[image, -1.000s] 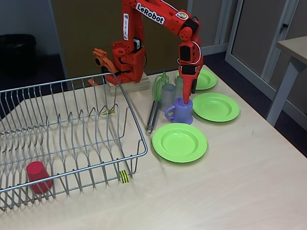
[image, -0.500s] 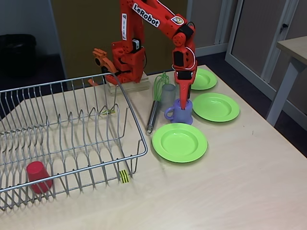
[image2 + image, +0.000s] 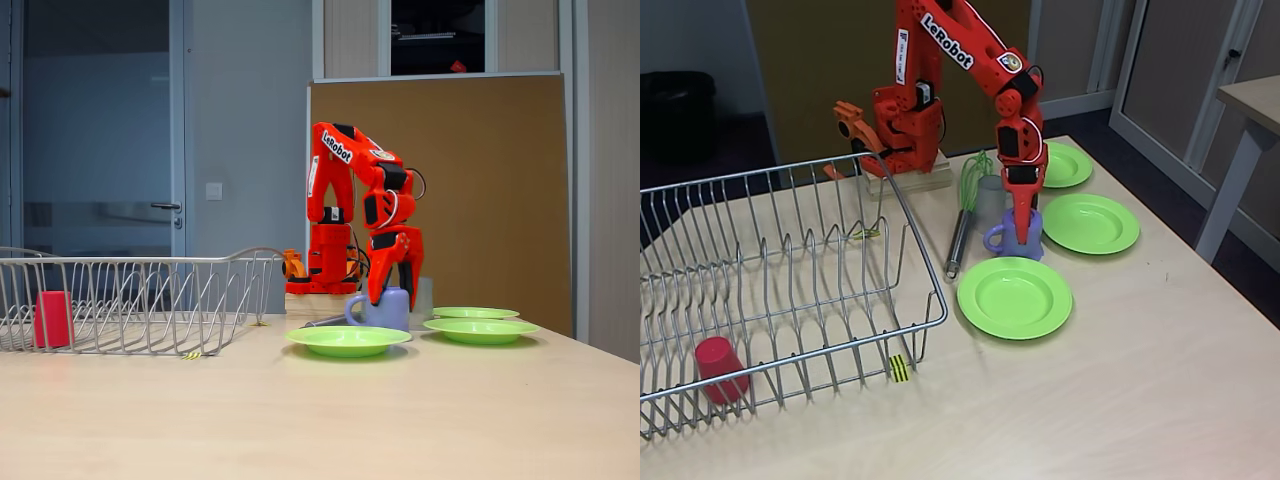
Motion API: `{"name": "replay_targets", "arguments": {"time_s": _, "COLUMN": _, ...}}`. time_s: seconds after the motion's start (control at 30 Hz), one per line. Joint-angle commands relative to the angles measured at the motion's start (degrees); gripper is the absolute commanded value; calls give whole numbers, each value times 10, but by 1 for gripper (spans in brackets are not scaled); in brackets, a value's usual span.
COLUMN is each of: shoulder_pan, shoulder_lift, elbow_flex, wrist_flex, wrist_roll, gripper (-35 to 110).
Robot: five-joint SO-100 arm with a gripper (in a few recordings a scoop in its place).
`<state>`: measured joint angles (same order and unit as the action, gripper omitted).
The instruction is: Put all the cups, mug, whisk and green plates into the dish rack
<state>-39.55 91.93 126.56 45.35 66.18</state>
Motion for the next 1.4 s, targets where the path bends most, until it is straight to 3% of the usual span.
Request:
{"name": "replay_targets", "arguments": {"time_s": 0.0, "shoulder_pan": 4, "shoulder_lift": 3, "elbow_flex": 4, "wrist_flex": -8, "wrist_roll": -2, "gripper": 30}}
{"name": "replay_targets", "arguments": {"time_s": 0.33, "shoulder_pan": 34, "shoulder_lift": 6, "elbow_flex": -23, "wrist_flex": 18, "wrist_roll": -83, "gripper": 15}}
{"name": "replay_targets", "arguments": {"time_s": 0.87, "shoulder_pan": 51, "shoulder_lift": 16, "elbow_flex": -316, "wrist_flex": 339, "wrist_roll": -181, "gripper": 13}}
{"name": "replay_targets", "arguments": {"time_s": 1.07, "shoulder_pan": 127, "shoulder_lift": 15, "elbow_flex": -425, "wrist_flex": 425, "wrist_roll": -323, "gripper": 14}}
{"name": "replay_targets", "arguments": {"time_s": 1.37, "shoulder_pan": 338, "shoulder_lift": 4, "elbow_flex": -577, "wrist_flex": 496, "wrist_roll": -641, "gripper": 12}}
